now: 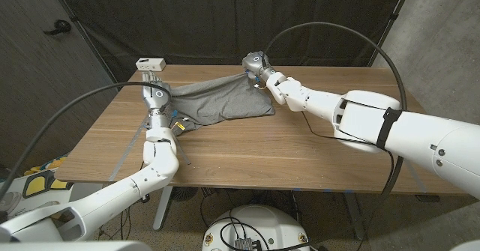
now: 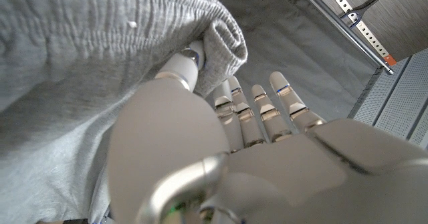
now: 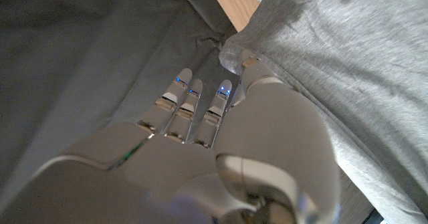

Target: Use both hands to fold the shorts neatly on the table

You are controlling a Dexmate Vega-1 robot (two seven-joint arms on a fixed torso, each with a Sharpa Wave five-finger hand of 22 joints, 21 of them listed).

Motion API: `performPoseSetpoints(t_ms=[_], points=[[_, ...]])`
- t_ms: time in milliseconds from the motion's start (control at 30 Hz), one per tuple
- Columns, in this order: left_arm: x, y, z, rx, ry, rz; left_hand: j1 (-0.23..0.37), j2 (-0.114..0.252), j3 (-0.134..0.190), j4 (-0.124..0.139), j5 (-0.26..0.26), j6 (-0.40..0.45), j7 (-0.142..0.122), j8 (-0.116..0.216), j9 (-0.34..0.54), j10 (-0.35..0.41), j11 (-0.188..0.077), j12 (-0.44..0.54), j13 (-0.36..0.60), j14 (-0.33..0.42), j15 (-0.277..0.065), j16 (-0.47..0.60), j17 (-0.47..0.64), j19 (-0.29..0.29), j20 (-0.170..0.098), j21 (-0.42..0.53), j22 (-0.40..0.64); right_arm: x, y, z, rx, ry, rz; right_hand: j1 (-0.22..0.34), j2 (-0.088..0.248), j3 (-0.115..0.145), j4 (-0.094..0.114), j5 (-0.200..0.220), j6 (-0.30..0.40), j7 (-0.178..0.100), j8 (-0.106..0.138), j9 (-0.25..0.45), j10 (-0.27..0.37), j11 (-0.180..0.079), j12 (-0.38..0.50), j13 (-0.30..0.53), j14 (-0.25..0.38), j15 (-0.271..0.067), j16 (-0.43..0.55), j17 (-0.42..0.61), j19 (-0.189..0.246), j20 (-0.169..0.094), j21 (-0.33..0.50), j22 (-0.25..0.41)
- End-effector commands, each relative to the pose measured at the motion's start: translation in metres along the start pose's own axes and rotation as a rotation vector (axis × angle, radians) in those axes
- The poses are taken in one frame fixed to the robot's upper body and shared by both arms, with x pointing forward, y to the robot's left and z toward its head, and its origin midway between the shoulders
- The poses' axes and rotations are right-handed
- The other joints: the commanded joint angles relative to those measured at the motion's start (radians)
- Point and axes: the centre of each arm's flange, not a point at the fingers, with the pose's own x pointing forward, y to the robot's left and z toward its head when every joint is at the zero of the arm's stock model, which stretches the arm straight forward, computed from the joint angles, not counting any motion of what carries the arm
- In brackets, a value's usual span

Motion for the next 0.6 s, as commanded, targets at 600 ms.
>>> performPoseSetpoints(t_ms=[600], points=[[-0.027,-0.019,0.021,0.319,0.076,0.165,0.003,-0.022,-0.015,0.004,-0.024,0.089,-0.033,0.023,0.009,-0.101,-0.023,-0.004,-0.002,-0.061,-0.088,0.006,0.004,-0.067,0.059,0.028,0.004,0.015,-0.007,0.024,-0.006,0.008,0.159,-0.043,-0.010,-0.019,0.024,0.000,-0.007,-0.003,-0.005,0.001,0.053,0.020,0.010,0.004,0.071,-0.158,0.016,-0.001,0.025,0.033,0.002,0.005]])
